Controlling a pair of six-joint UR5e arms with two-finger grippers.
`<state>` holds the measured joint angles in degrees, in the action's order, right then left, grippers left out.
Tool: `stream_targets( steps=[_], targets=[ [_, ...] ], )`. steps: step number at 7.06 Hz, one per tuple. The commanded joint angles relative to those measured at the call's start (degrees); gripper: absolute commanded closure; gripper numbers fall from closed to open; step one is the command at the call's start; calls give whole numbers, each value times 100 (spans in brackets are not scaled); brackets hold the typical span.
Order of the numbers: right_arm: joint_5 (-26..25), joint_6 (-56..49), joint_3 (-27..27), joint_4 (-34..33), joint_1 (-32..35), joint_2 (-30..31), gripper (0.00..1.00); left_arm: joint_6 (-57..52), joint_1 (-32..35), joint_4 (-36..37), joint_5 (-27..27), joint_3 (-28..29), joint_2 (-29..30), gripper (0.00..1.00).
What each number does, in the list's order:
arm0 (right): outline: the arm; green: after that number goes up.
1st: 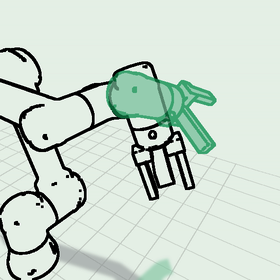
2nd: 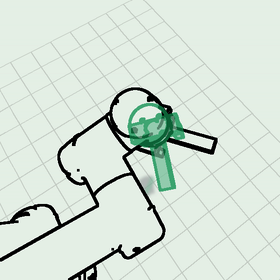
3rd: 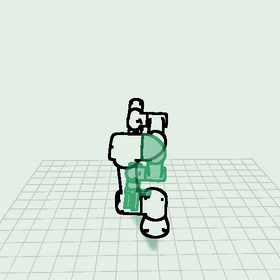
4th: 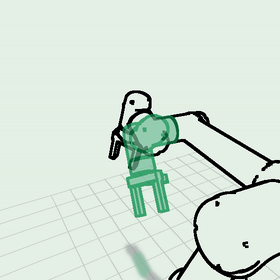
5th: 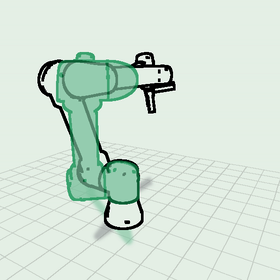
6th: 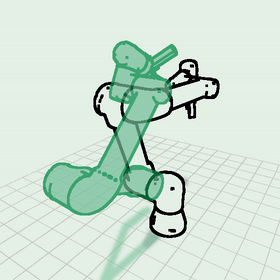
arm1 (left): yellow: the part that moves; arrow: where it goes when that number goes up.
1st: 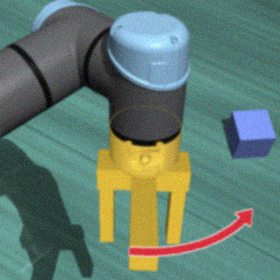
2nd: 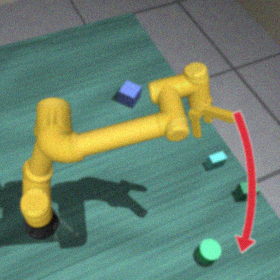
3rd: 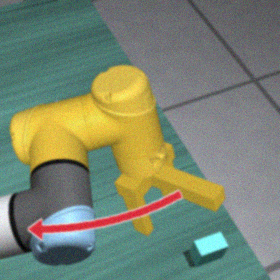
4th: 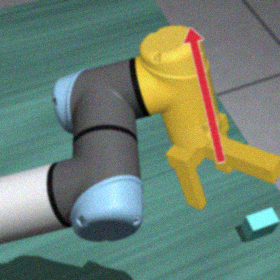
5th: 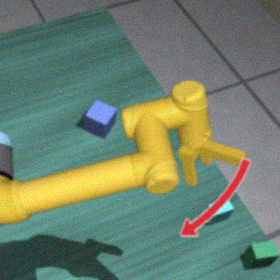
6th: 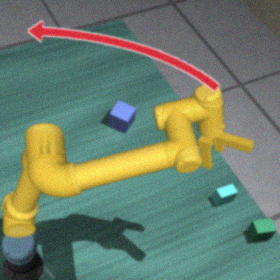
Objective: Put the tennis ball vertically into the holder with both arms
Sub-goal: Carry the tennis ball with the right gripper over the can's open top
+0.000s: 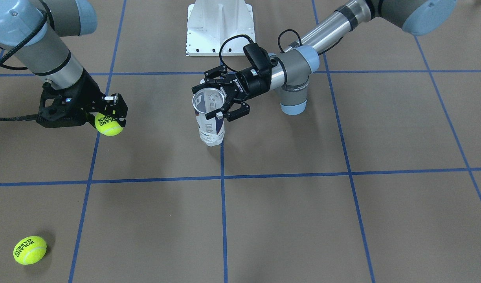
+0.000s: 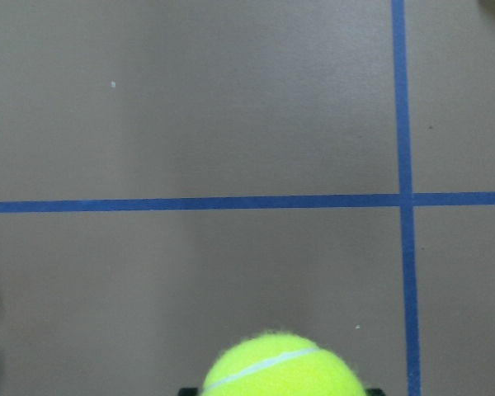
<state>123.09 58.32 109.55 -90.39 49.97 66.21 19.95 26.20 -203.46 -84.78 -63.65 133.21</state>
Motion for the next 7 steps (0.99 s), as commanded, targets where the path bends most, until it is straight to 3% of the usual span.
stream_targets(
  steps=[1, 7],
  targets=[
    [57, 355, 49, -128, -22, -336, 100, -26, -44, -107, -3, -7, -120, 23],
    [110, 1224, -3, -137, -347, -1064, 100, -26, -80, -107, 5, 10, -164, 22]
  ],
)
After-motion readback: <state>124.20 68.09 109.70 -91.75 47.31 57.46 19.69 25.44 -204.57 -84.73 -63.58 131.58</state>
